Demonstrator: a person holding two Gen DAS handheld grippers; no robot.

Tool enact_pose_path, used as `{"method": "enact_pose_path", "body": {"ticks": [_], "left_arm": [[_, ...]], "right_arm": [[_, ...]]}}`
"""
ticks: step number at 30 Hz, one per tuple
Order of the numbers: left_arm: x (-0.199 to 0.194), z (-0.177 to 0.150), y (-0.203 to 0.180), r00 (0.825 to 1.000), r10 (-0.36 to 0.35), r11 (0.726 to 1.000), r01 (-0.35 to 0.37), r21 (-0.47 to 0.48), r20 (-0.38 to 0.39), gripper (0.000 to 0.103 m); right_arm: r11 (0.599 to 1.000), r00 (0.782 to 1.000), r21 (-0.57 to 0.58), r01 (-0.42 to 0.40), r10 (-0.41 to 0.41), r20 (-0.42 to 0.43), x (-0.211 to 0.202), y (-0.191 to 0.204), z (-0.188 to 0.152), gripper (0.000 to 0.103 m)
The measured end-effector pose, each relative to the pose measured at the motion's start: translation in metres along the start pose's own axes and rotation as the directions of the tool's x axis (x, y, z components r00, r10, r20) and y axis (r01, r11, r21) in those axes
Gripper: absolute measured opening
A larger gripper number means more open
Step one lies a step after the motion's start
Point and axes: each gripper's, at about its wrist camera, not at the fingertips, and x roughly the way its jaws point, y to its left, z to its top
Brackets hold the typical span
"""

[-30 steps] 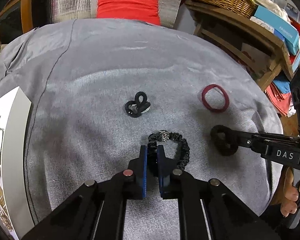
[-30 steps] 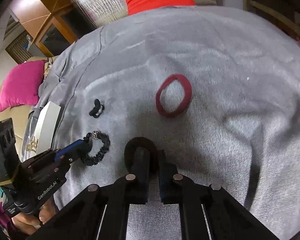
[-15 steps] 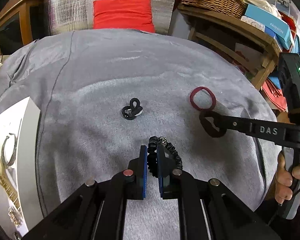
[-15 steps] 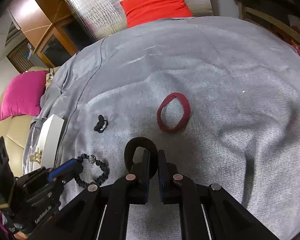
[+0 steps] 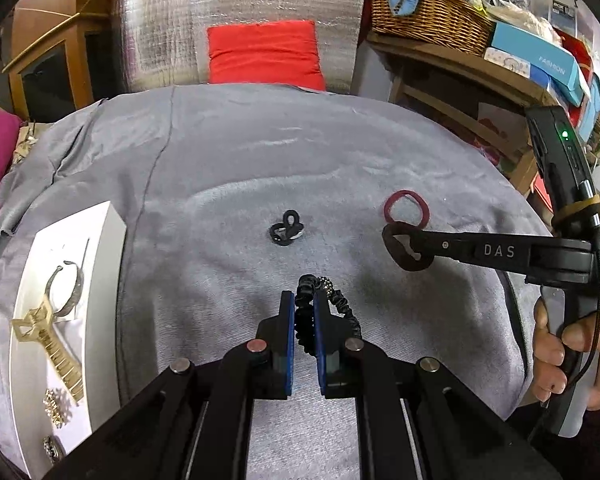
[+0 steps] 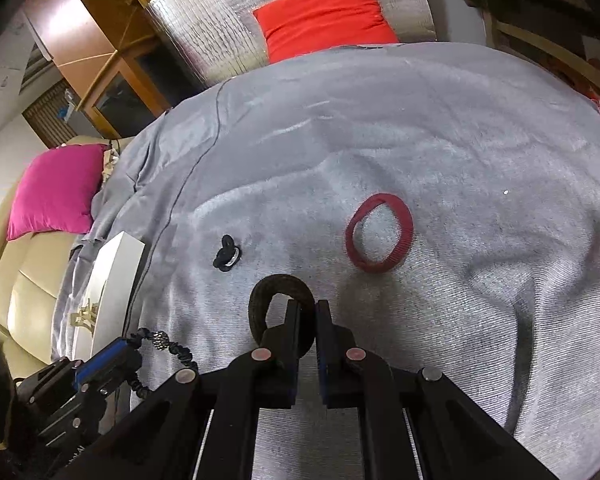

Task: Organize jewelry
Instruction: 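Lift the scrunchie and brown hair tie and carry both over the white tray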

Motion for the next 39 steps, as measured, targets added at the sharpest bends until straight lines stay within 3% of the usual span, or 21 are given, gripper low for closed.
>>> {"method": "enact_pose_path", "body": {"ticks": [16, 26, 33, 39], "left_arm": [[-0.018, -0.006, -0.003, 0.998, 0.06, 0.998, -0.06, -0.023, 0.035, 0.009], [-0.009, -0.007, -0.001, 0.997, 0.07, 0.997, -0.07, -0.029, 0.011, 0.009], [0.004, -0.008, 0.003, 0.998, 0.052, 0.997, -0.053, -0.05, -0.038, 0.009], [0.023, -0.014, 0.01, 0.993, 0.035, 0.996, -0.044, -0.08, -0.115, 0.009]], "right_arm": [[1.0, 0.999, -0.009, -0.028, 0.028, 0.03, -0.007, 0.012, -0.004, 0.008], [0.999, 0.999, 0.0, -0.032, 0.032, 0.028, -0.007, 0.009, -0.003, 0.008], [0.999, 0.999, -0.009, -0.034, 0.034, 0.011, -0.002, 0.011, -0.002, 0.008], [1.0, 0.998, 0.0, -0.003, 0.003, -0.063, 0.013, 0.003, -0.005, 0.008]]}}
